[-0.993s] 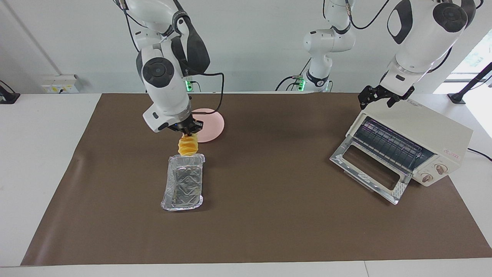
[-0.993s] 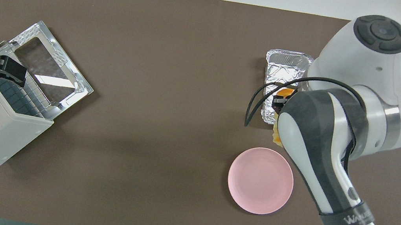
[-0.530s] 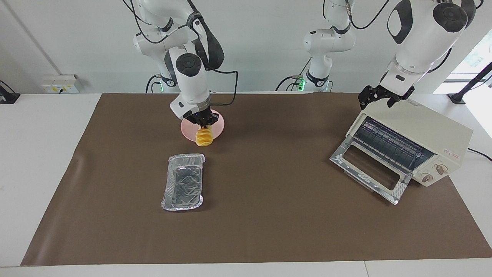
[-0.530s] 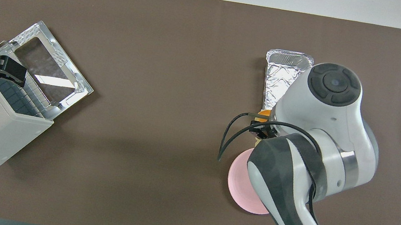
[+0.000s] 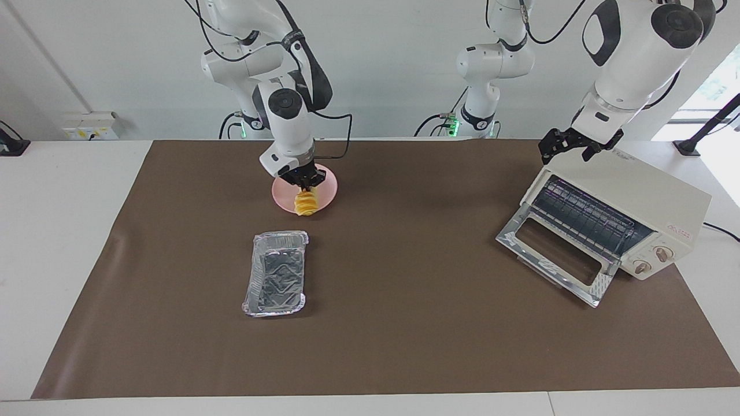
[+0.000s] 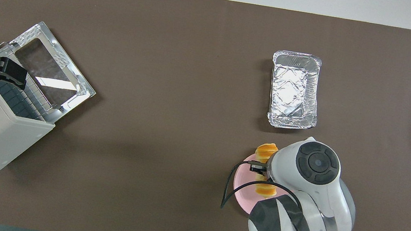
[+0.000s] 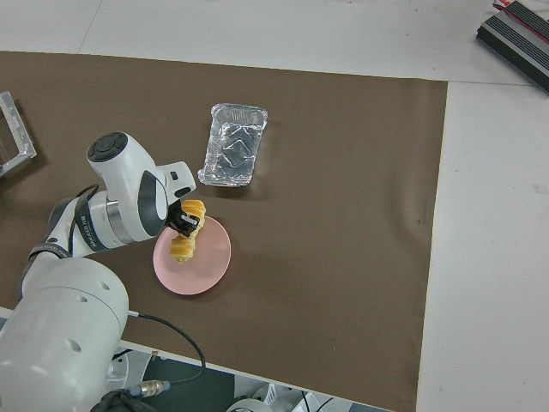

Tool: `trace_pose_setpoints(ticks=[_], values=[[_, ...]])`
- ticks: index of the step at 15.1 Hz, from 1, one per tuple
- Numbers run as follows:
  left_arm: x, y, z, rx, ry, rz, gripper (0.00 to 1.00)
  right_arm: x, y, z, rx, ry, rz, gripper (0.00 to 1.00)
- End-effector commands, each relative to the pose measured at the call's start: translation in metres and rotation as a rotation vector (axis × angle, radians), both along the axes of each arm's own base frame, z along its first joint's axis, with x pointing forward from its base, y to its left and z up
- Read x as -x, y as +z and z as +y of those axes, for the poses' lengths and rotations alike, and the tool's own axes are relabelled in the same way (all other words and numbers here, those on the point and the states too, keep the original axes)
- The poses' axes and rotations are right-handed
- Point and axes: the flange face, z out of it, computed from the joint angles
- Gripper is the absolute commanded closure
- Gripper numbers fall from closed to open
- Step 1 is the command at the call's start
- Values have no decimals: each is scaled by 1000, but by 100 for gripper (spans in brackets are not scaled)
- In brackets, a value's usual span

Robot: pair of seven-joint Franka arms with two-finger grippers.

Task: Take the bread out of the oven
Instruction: 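Lower the bread onto the pink plate and open the right gripper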

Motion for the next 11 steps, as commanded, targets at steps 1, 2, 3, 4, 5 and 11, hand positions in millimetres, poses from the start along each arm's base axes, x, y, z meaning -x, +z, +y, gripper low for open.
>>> trace_pose_setpoints(ticks=[1, 2, 3, 4, 5, 11], values=[[5, 4, 2, 13, 14, -3, 0, 19, -6, -10, -19, -3, -33, 100], [5, 4, 1, 13, 13, -3, 0, 19, -6, -10, -18, -4, -34, 100], [5, 4, 1, 13, 13, -3, 0, 19, -5, -10, -19, -7, -35, 100], [5, 4, 1, 13, 13, -3, 0, 18, -5, -10, -19, -11, -35, 100], [5, 4, 1, 13, 13, -3, 0, 18, -5, -10, -19, -10, -35, 76], [5, 4, 2, 13, 14, -3, 0, 8, 10, 3, -13, -17, -19, 0]])
